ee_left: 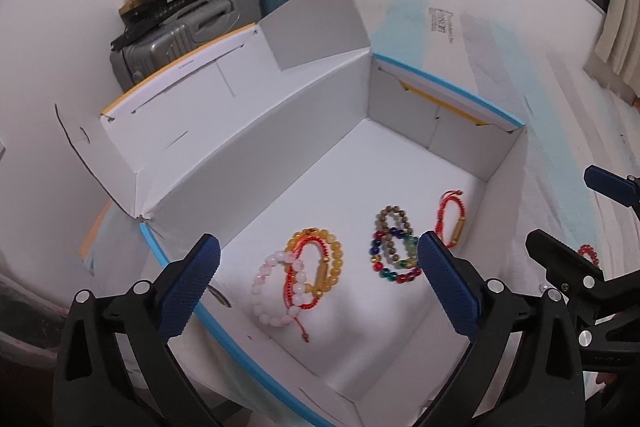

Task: Organize jewelry
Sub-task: 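Move both tools back over the red bead bracelet and pearl strand, then grasp the pearl strand with left tool while right tool grasps red bead bracelet, then carry both held items over the open white box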

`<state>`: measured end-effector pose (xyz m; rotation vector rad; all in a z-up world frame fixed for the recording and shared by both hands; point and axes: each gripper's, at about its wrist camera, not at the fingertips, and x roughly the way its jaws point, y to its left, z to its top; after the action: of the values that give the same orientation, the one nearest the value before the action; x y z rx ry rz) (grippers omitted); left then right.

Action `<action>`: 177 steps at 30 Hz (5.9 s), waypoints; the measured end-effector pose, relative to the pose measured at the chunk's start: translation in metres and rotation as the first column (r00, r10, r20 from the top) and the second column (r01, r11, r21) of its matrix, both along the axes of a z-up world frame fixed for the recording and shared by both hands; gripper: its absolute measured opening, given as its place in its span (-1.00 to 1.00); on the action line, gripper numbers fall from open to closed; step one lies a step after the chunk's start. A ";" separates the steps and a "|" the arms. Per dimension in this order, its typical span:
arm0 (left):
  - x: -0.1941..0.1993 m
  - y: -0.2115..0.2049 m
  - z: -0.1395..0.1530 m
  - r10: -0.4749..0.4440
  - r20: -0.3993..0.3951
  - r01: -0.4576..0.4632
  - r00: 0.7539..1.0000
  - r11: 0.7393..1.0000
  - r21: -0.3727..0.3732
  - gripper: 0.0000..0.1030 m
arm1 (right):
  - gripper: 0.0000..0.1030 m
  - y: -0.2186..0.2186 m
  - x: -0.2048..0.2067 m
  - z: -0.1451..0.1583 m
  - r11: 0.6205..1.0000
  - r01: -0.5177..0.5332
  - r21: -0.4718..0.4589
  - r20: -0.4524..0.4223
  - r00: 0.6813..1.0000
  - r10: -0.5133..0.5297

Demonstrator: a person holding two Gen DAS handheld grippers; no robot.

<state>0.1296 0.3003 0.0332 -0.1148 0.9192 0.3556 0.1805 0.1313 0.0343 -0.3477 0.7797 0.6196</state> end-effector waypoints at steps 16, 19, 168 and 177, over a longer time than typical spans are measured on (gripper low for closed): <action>0.003 -0.058 0.016 -0.073 0.047 0.073 0.996 0.997 -0.014 0.88 | 0.85 -0.075 0.003 0.011 0.993 0.114 0.033 0.019 0.993 -0.115; 0.004 -0.074 0.016 -0.100 0.053 0.101 0.994 0.995 -0.013 0.88 | 0.85 -0.092 0.006 0.008 0.989 0.145 0.033 0.016 0.989 -0.145; 0.022 -0.165 0.010 -0.392 0.056 0.395 0.918 0.917 -0.060 -0.81 | -0.75 -0.158 0.011 0.022 0.974 0.215 0.075 0.010 0.976 -0.217; 0.012 -0.113 0.035 -0.328 0.072 0.330 0.942 0.944 -0.021 -0.81 | -0.75 -0.096 -0.001 0.051 0.989 0.126 0.072 0.063 0.989 -0.130</action>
<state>0.1416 0.1872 0.0686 -0.0018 0.8600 0.0254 0.1799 0.0352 0.0856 -0.2529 0.7090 0.5097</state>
